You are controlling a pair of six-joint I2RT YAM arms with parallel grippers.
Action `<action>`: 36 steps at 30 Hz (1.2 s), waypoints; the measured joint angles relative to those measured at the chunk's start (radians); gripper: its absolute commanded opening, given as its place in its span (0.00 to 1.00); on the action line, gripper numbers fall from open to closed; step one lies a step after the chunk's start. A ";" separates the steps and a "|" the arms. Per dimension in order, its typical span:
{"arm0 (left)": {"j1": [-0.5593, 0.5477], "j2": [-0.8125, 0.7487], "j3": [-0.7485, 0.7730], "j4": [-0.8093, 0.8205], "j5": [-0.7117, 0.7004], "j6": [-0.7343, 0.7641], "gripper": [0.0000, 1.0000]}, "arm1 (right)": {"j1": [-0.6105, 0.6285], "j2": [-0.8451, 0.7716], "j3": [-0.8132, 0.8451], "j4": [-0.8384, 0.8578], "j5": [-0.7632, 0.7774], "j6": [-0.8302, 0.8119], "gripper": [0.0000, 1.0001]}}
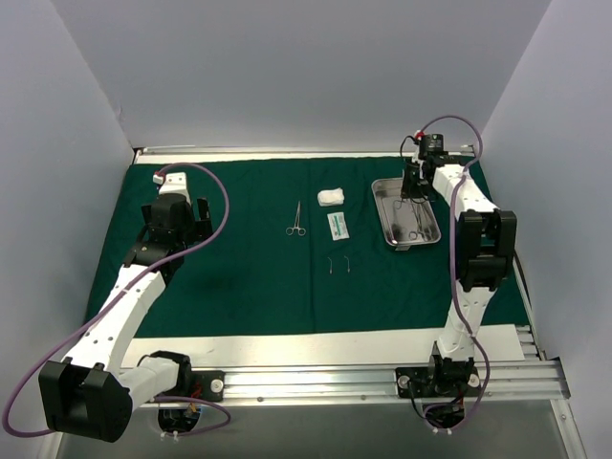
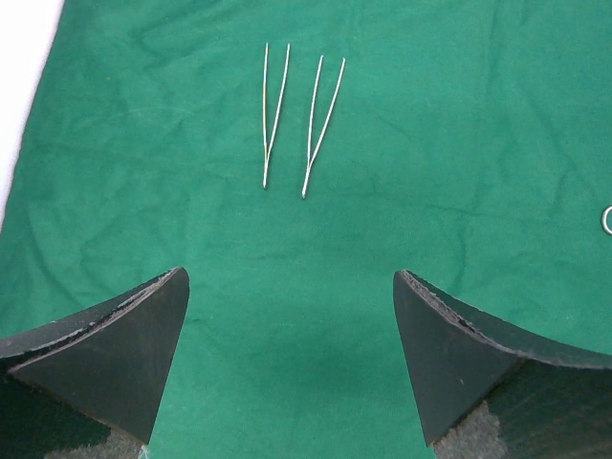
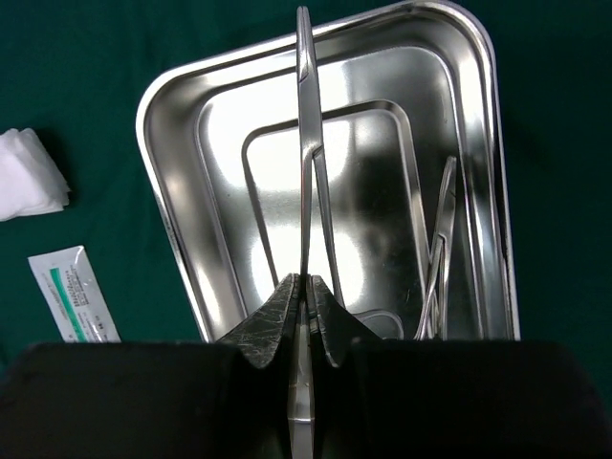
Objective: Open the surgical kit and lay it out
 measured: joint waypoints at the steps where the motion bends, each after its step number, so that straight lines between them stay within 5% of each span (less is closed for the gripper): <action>1: 0.000 0.000 0.000 0.000 0.000 0.000 0.97 | 0.000 -0.006 -0.005 0.007 -0.006 0.003 0.00; 14: 0.000 0.000 0.000 0.000 0.000 0.000 0.97 | 0.046 -0.116 -0.098 0.077 -0.056 0.086 0.00; 29: 0.000 -0.013 0.000 0.000 0.000 0.000 0.97 | 0.434 -0.152 -0.097 0.206 0.022 0.320 0.00; 36: 0.000 -0.023 0.000 0.000 -0.002 -0.001 0.97 | 0.610 -0.024 0.005 0.259 0.084 0.418 0.00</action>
